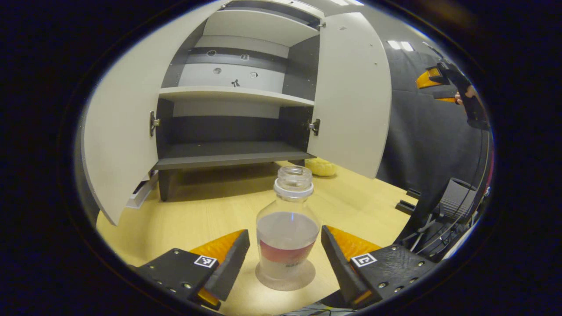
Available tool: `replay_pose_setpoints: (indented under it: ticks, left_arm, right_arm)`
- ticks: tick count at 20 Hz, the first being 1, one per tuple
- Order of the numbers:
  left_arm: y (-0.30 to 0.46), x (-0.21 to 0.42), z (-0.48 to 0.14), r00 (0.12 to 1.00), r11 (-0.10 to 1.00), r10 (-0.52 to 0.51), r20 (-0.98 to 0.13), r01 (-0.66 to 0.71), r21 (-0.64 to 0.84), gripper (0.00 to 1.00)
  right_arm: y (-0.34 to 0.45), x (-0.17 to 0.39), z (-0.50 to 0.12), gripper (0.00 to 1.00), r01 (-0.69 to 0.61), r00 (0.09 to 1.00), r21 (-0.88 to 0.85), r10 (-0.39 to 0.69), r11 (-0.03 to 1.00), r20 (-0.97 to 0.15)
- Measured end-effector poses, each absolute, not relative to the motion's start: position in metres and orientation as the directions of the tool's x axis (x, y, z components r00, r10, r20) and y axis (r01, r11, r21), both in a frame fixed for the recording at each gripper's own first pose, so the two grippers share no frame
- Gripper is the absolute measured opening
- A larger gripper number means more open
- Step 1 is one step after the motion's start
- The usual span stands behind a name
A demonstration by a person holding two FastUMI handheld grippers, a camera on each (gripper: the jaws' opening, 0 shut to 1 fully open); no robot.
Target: Grasp the bottle in the cabinet with the left hand and place it on the coaster, then close the right door with the right hand and the left door with the left hand.
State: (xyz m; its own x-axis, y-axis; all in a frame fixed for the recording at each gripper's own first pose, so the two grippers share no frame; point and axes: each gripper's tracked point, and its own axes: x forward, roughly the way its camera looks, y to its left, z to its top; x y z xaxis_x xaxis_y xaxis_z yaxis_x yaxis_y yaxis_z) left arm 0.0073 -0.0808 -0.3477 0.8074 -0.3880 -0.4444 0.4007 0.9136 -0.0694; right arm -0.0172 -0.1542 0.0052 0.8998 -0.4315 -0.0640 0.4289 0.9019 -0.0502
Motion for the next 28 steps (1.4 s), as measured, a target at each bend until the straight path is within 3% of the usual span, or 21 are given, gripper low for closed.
replay_pose_setpoints:
  ticks: [1,4,5,6,10,13,14,15,19,20,24,25,28]
  left_arm:
    - [-0.081,0.007,-0.341,0.807,0.914,-0.390,-0.443,0.398,-0.079,0.94]
    - [-0.079,-0.003,-0.310,0.814,0.912,-0.403,-0.418,0.397,-0.106,0.95]
    - [-0.080,-0.006,-0.296,0.821,0.910,-0.408,-0.400,0.399,-0.110,0.94]
    - [-0.079,-0.010,-0.280,0.829,0.912,-0.407,-0.384,0.396,-0.112,0.94]
    - [-0.062,-0.013,-0.207,0.878,0.934,-0.353,-0.322,0.347,-0.078,0.95]
    - [-0.041,0.000,-0.148,0.924,0.962,-0.267,-0.275,0.272,-0.019,0.95]
    - [-0.035,0.009,-0.128,0.940,0.973,-0.227,-0.256,0.233,-0.010,0.95]
    - [-0.029,0.016,-0.108,0.955,0.982,-0.187,-0.232,0.191,-0.005,0.94]
    - [-0.014,0.038,-0.041,0.989,0.997,-0.053,-0.138,0.059,0.041,0.94]
    - [-0.011,0.040,-0.028,0.991,0.998,-0.026,-0.131,0.034,0.061,0.99]
    - [-0.019,0.046,0.010,0.993,0.994,0.065,-0.103,-0.055,0.090,0.99]
    - [-0.024,0.052,0.017,0.992,0.995,0.072,-0.105,-0.064,0.077,0.89]
    - [-0.028,0.067,0.031,0.987,0.994,0.109,-0.121,-0.105,0.041,1.00]
  right_arm:
    - [-0.155,-0.018,0.005,0.97,0.430,0.900,-0.042,-0.432,0.902,-0.066]
    - [-0.158,-0.021,0.009,0.97,0.448,0.891,-0.027,-0.448,0.894,-0.069]
    - [-0.160,-0.022,0.008,0.92,0.454,0.888,-0.027,-0.455,0.891,-0.072]
    - [-0.161,-0.022,0.010,0.97,0.458,0.886,-0.029,-0.459,0.888,-0.072]
    - [-0.161,-0.017,0.017,0.97,0.447,0.891,-0.041,-0.449,0.894,-0.065]
    - [-0.163,-0.008,0.031,0.97,0.426,0.904,-0.029,-0.426,0.904,-0.028]
    - [-0.161,-0.002,0.037,0.92,0.405,0.914,-0.012,-0.405,0.914,-0.008]
    - [-0.159,0.004,0.043,0.97,0.386,0.922,-0.001,-0.386,0.922,0.015]
    - [-0.172,0.025,0.063,0.97,0.355,0.934,-0.042,-0.352,0.934,0.063]
    - [-0.174,0.030,0.068,0.97,0.342,0.939,-0.049,-0.339,0.938,0.066]
    - [-0.181,0.048,0.093,0.97,0.293,0.954,-0.127,-0.281,0.947,0.109]
    - [-0.181,0.056,0.098,0.97,0.274,0.959,-0.154,-0.258,0.949,0.114]
    - [-0.174,0.079,0.109,0.92,0.180,0.981,-0.177,-0.163,0.968,0.104]
